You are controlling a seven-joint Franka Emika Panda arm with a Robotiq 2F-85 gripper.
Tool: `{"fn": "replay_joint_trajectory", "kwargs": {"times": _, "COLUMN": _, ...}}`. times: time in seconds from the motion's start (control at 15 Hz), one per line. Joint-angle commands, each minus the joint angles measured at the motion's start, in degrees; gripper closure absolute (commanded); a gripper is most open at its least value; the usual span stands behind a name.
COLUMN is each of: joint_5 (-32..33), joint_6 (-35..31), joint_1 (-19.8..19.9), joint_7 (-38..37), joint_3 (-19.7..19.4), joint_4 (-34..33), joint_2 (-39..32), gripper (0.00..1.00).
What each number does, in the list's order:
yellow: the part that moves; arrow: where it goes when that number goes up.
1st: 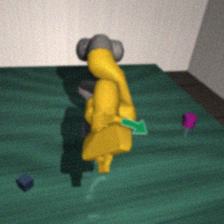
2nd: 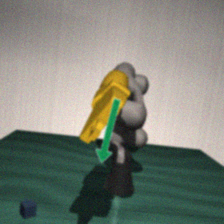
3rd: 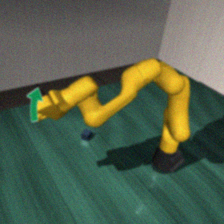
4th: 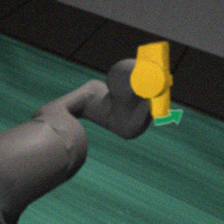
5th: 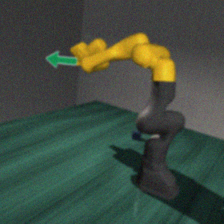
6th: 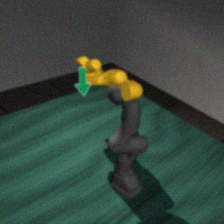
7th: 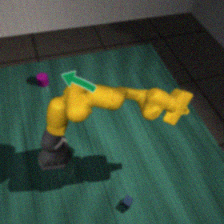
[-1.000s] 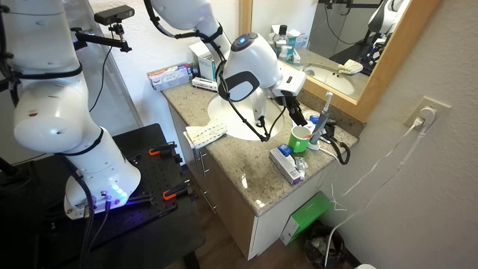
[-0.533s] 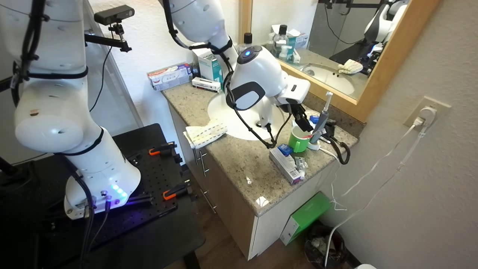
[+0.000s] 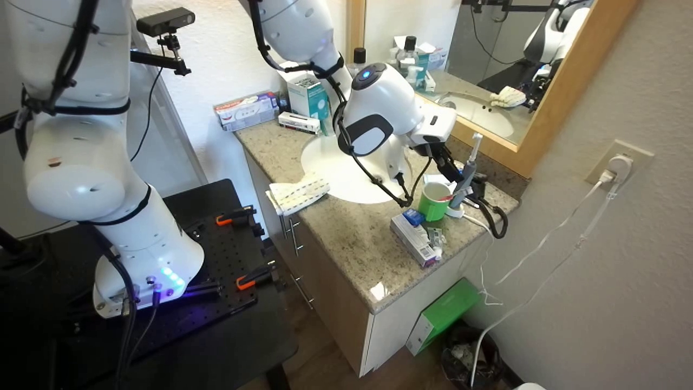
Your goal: Pick up the electric toothbrush and put it in the light green cup.
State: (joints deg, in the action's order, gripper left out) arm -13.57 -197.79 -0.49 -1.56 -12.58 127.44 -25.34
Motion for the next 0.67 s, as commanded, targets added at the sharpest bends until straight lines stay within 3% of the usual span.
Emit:
{"fn": "replay_joint_trajectory", "kwargs": {"times": 0.0, "joint_5": -1.9, "joint_6": -0.4, "joint_1": -2.2, "joint_7": -0.8, "joint_3": -1.9, "joint_4": -2.9, "joint_2": -1.9, "gripper": 0.0}}
{"fn": "replay_joint_trajectory", "kwargs": {"times": 0.07, "joint_5": -2.1, "joint_6": -0.4, "joint_1": -2.4, "joint_7": -0.8, "joint_3": -2.2, "joint_4": -3.3, "joint_2": -2.3, "gripper": 0.0}}
{"fn": "replay_joint_trajectory", "kwargs": {"times": 0.2, "joint_5": -2.6, "joint_6": -0.4, "joint_1": -3.0, "joint_7": -0.7, "joint_3": -3.0, "joint_4": -4.1, "joint_2": -3.0, "gripper": 0.26}}
{"fn": "replay_joint_trajectory", "kwargs": {"times": 0.6, "joint_5": -2.9, "joint_6": -0.4, "joint_1": -3.9, "joint_7": -1.0, "joint_3": -4.8, "joint_4": -5.5, "joint_2": -4.1, "gripper": 0.73}}
